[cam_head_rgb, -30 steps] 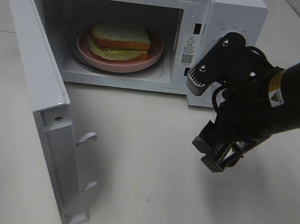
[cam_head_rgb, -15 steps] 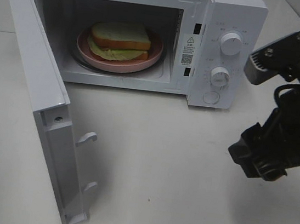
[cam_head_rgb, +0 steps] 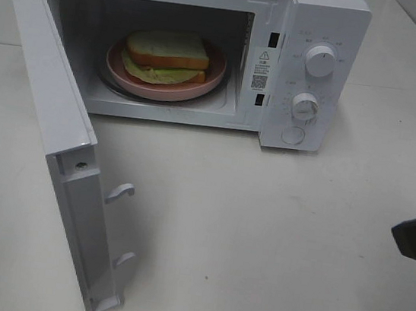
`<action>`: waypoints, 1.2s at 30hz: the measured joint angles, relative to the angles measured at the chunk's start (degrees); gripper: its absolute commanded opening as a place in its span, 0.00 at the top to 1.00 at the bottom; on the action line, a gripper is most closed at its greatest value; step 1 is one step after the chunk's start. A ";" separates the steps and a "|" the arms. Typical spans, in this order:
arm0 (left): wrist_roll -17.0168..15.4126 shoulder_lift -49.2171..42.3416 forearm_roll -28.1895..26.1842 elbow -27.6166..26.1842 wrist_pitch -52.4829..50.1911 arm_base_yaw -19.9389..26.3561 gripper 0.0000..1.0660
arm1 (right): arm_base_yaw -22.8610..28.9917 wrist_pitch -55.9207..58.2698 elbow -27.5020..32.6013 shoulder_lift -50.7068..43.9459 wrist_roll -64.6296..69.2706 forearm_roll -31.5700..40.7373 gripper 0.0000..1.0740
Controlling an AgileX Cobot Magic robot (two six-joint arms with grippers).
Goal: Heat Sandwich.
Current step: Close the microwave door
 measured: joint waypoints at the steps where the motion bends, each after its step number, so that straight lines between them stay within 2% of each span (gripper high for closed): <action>1: 0.00 0.00 0.00 0.00 0.00 0.00 0.08 | 0.00 1.55 0.00 -1.78 0.00 0.00 0.31; 11: 0.00 0.00 0.00 0.00 0.00 0.00 0.08 | 0.00 9.28 0.00 -8.59 0.06 -0.92 0.31; 18: 0.00 0.00 0.00 0.00 0.00 0.00 0.08 | 0.00 9.91 0.00 -12.78 1.66 -2.23 0.31; 21: 0.00 0.00 0.00 0.00 0.00 0.00 0.08 | -1.60 10.20 0.00 -14.32 1.72 -2.06 0.31; 28: 0.00 0.00 0.00 0.00 0.00 0.00 0.08 | -11.57 11.92 0.00 -18.51 1.60 -2.06 0.31; 30: 0.00 0.00 0.00 0.00 0.00 0.00 0.08 | -12.55 11.97 0.00 -19.25 1.60 -2.06 0.31; 36: 0.00 0.00 0.00 0.00 0.00 0.00 0.08 | -20.23 12.20 0.00 -26.70 1.09 -2.12 0.31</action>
